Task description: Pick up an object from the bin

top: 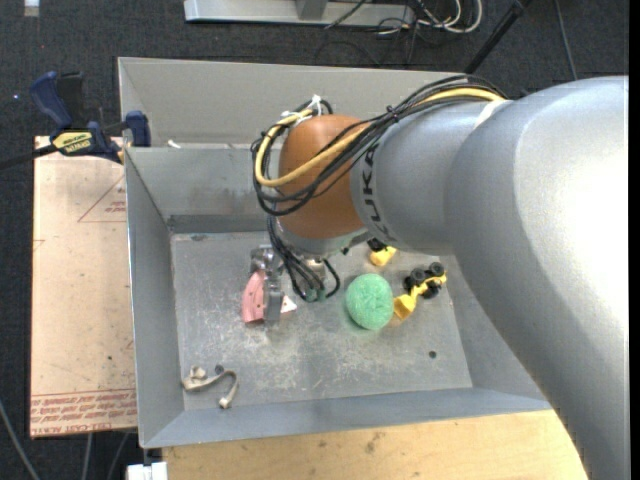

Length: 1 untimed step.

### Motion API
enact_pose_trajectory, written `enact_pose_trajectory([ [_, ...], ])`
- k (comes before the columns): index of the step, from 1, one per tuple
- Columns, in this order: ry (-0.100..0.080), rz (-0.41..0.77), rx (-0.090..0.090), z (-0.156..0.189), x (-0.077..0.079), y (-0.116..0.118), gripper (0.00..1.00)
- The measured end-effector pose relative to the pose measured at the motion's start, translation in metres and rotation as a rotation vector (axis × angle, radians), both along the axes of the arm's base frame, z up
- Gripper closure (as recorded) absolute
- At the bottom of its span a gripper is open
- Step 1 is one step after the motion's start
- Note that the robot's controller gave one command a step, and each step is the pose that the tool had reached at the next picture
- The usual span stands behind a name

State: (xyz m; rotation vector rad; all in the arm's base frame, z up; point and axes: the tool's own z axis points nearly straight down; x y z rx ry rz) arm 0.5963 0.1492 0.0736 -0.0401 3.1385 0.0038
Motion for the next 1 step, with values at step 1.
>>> enact_pose_trajectory([
  [1,0.0,0.0,0.0,0.0,0.0,-0.0001,1.0],
])
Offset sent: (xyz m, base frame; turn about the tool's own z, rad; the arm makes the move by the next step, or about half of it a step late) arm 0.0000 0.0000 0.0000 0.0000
